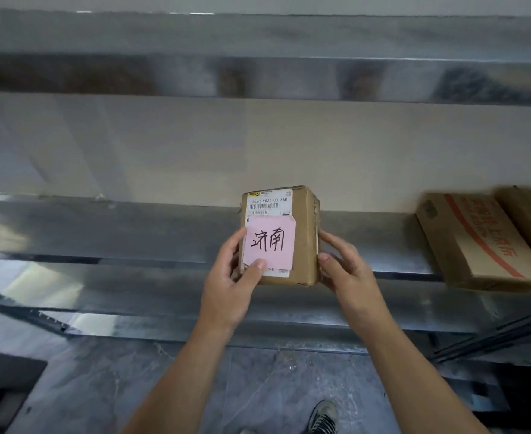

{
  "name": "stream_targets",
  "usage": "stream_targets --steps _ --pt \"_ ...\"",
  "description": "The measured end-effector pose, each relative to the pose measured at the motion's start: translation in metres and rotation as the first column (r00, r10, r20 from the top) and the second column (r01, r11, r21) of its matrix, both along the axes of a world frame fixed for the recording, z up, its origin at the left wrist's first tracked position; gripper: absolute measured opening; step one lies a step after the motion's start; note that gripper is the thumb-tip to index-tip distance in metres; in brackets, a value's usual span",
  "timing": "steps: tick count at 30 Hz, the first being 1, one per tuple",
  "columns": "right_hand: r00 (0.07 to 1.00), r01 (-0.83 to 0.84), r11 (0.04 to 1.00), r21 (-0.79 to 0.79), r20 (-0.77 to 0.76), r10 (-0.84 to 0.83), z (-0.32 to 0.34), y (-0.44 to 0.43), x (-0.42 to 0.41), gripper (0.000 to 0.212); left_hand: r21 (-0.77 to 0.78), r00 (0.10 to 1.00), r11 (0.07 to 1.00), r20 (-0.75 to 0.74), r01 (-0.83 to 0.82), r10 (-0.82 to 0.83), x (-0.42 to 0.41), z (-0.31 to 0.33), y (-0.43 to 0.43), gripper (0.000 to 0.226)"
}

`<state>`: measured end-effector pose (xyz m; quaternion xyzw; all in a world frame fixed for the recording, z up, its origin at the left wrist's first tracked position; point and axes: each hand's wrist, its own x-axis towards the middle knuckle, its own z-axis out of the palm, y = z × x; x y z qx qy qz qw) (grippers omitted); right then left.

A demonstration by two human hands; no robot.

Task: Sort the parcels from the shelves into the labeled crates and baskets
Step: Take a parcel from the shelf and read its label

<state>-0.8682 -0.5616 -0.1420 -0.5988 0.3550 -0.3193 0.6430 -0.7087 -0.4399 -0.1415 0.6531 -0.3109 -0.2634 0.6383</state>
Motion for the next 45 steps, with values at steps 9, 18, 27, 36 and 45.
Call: stream_targets --steps 9,18,27,36,45 --pt "0.948 -0.312 0.944 -0.108 0.031 0.317 0.017 0.079 0.098 0.068 -0.01 0.921 0.972 0.318 -0.234 0.225 0.063 0.005 0.095 0.06" --pt "0.877 -0.471 0.86 -0.198 -0.003 0.48 0.024 0.145 0.196 0.074 -0.075 0.861 0.894 0.246 -0.442 0.446 0.108 0.001 0.179 0.063" --pt "0.661 -0.733 0.649 -0.204 0.014 0.75 0.026 0.231 0.316 0.073 -0.057 0.65 0.686 0.268 -0.726 0.711 0.168 0.006 0.283 0.061" --pt "0.406 -0.893 0.41 -0.186 0.065 0.912 0.033 0.33 0.463 0.069 -0.128 0.406 0.457 0.295 -0.88 0.865 0.257 0.042 0.379 0.054" --pt "0.192 -0.973 0.204 -0.104 0.114 0.975 0.04 0.456 0.574 0.055 -0.021 0.079 0.099 0.456 -0.995 0.887 0.311 0.051 0.496 0.044"
